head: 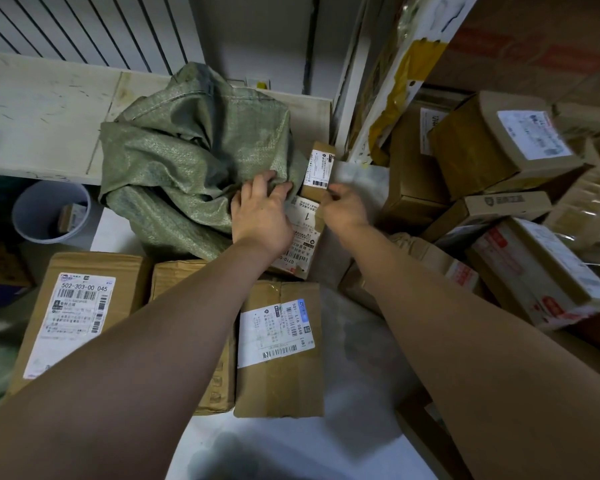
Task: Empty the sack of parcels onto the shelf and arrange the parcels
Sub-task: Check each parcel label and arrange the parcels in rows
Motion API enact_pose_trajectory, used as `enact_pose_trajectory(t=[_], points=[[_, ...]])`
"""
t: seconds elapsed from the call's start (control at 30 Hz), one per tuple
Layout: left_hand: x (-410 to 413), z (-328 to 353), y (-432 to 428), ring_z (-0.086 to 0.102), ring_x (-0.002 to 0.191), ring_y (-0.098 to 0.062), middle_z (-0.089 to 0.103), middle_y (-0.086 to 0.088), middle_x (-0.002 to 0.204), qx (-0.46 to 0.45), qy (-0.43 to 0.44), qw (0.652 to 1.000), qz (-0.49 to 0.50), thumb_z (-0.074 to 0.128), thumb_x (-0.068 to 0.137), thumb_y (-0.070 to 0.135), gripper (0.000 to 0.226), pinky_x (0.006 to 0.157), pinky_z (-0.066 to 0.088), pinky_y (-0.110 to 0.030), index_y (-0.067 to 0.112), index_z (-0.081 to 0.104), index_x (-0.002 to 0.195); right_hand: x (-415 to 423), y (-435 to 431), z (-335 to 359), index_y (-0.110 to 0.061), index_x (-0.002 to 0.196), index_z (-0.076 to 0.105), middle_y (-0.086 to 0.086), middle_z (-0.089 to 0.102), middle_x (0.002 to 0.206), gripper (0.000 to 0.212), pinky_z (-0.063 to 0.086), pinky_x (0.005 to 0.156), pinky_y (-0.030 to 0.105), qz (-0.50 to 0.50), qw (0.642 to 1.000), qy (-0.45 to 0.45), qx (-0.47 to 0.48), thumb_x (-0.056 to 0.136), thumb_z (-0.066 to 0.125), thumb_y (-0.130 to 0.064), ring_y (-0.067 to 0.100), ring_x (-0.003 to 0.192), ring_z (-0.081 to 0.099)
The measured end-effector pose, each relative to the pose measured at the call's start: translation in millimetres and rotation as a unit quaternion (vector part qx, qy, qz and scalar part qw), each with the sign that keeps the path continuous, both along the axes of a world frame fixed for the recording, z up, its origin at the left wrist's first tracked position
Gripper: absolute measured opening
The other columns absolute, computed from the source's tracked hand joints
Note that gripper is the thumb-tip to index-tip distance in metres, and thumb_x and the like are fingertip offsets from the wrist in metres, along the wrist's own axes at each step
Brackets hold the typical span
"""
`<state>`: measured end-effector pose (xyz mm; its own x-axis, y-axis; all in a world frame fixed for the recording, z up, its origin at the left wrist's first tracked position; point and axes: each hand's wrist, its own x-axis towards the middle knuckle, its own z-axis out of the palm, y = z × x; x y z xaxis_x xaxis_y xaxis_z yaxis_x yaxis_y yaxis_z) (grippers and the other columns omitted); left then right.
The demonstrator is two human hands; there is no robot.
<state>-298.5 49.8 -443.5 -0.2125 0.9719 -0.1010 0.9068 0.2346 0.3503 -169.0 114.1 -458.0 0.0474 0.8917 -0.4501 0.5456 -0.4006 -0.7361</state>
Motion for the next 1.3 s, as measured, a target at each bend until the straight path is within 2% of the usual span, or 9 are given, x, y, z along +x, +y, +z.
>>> enact_pose_trajectory(t=[0.2, 0.33, 0.53, 0.63, 0.8, 0.93, 1.0, 1.1, 1.3], points=[[15, 26, -10, 0.002, 0.148, -0.031, 0.01, -0.003, 0.159, 0.053, 0.051, 0.997, 0.001, 0.066, 0.076, 0.027, 0.072, 0.118, -0.005, -0.056, 0.032, 0.041, 0.143, 25, -20, 41, -0.016, 0.136, 0.054, 0.005, 0.061, 0.133, 0.038, 0.037, 0.092, 0.019, 0.07, 0.992, -0.072, 0.076, 0.098, 0.052, -0.022, 0.019, 0.122, 0.057], [37, 43, -25, 0.011, 0.146, -0.029, 0.021, -0.004, 0.156, 0.064, 0.037, 0.997, -0.008, 0.066, 0.077, 0.025, 0.07, 0.119, -0.003, -0.054, 0.028, 0.042, 0.143, 43, -43, 66, -0.018, 0.119, 0.064, 0.004, 0.073, 0.107, 0.026, 0.052, 0.095, 0.037, 0.078, 0.989, -0.072, 0.106, 0.096, 0.052, -0.016, 0.02, 0.102, 0.067], [74, 54, -42, 0.051, 0.12, -0.029, 0.06, -0.004, 0.128, 0.015, -0.038, 0.996, -0.081, 0.051, 0.091, 0.026, 0.04, 0.102, 0.034, -0.041, 0.029, 0.056, 0.13, 88, -75, 114, -0.012, 0.092, 0.069, 0.004, 0.072, 0.087, 0.02, 0.055, 0.072, 0.034, 0.035, 0.965, -0.21, 0.152, 0.095, 0.051, -0.017, 0.023, 0.081, 0.067], [97, 56, -54, 0.048, 0.122, -0.03, 0.057, -0.006, 0.129, -0.009, -0.061, 0.992, -0.11, 0.049, 0.095, 0.031, 0.037, 0.097, 0.038, -0.041, 0.028, 0.054, 0.132, 111, -91, 128, -0.01, 0.085, 0.07, 0.005, 0.067, 0.078, 0.019, 0.048, 0.063, 0.031, 0.005, 0.962, -0.242, 0.123, 0.093, 0.053, -0.014, 0.028, 0.079, 0.066], [126, 67, -72, 0.054, 0.118, -0.03, 0.062, -0.005, 0.124, 0.012, -0.073, 0.988, -0.134, 0.05, 0.094, 0.031, 0.035, 0.099, 0.04, -0.044, 0.028, 0.057, 0.128, 137, -113, 133, -0.026, 0.079, 0.061, -0.002, 0.07, 0.088, 0.022, 0.055, 0.069, 0.031, -0.029, 0.957, -0.26, 0.122, 0.097, 0.05, -0.022, 0.015, 0.079, 0.065], [150, 85, -83, 0.063, 0.105, -0.027, 0.07, -0.003, 0.112, -0.029, -0.169, 0.972, -0.162, 0.049, 0.097, 0.036, 0.026, 0.091, 0.05, -0.038, 0.028, 0.066, 0.114, 157, -126, 144, -0.024, 0.099, 0.064, -0.005, 0.063, 0.093, 0.015, 0.044, 0.059, 0.021, -0.076, 0.948, -0.271, 0.149, 0.098, 0.05, -0.02, 0.01, 0.075, 0.058], [166, 94, -95, 0.064, 0.1, -0.022, 0.071, 0.0, 0.109, -0.08, -0.221, 0.956, -0.175, 0.045, 0.098, 0.048, 0.031, 0.083, 0.049, -0.033, 0.03, 0.068, 0.107, 170, -131, 151, -0.025, 0.11, 0.068, -0.006, 0.067, 0.101, 0.021, 0.05, 0.065, 0.023, -0.12, 0.944, -0.256, 0.171, 0.098, 0.052, -0.021, 0.011, 0.084, 0.062], [189, 111, -115, 0.057, 0.11, -0.023, 0.063, -0.003, 0.125, -0.169, -0.333, 0.919, -0.128, 0.038, 0.095, 0.063, 0.054, 0.083, 0.039, -0.029, 0.024, 0.059, 0.126, 187, -142, 163, -0.026, 0.116, 0.068, -0.004, 0.069, 0.112, 0.028, 0.056, 0.082, 0.034, -0.165, 0.938, -0.213, 0.216, 0.095, 0.05, -0.019, 0.015, 0.098, 0.064], [237, 100, -163, 0.046, 0.13, -0.032, 0.05, -0.008, 0.142, -0.091, -0.455, 0.871, 0.163, 0.031, 0.096, 0.062, 0.066, 0.11, 0.035, -0.042, 0.017, 0.042, 0.143, 262, -190, 168, -0.018, 0.117, 0.058, 0.006, 0.062, 0.119, 0.029, 0.045, 0.091, 0.041, -0.258, 0.909, -0.249, 0.211, 0.095, 0.042, -0.027, 0.028, 0.112, 0.054]])
